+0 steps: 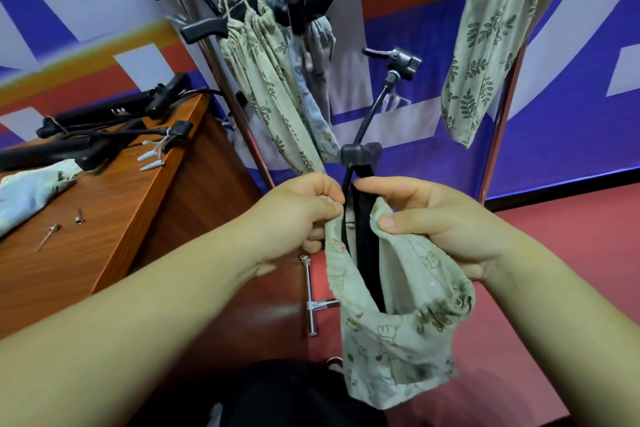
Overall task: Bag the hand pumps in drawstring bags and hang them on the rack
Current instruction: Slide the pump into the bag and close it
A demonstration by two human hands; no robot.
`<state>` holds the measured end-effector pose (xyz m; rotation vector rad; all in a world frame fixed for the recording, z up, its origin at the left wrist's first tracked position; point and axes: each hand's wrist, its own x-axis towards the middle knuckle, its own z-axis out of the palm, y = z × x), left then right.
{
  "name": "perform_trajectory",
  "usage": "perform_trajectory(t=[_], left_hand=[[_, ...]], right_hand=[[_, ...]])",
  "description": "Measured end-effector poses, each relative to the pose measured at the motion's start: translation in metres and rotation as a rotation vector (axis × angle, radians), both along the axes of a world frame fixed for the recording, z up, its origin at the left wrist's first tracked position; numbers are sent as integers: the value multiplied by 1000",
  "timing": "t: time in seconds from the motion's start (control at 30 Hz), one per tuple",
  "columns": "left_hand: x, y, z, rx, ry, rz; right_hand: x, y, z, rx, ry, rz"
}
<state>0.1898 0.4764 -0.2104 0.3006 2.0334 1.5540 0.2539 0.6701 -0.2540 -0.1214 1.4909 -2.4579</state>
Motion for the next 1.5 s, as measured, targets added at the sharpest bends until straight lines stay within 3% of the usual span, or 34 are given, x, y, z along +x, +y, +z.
perform_trajectory(t=[0.23, 0.4, 0.6, 0.8, 1.07, 1.5], left_hand=[[0, -1, 4, -99, -40, 119], [-1, -1, 21, 25, -122, 276], [4, 0, 29, -3, -117, 204], [7, 0, 36, 48, 164, 215], [26, 13, 25, 94, 267, 166], [29, 9, 1, 67, 186, 63]], right_hand=[[0, -8, 0, 1, 16, -113], [-3, -7, 2, -11, 14, -125], [-2, -8, 2, 15, -3, -129], [-4, -8, 3, 13, -6, -136], [-5, -6, 7, -9, 23, -166], [0, -8, 15, -41, 18, -158]])
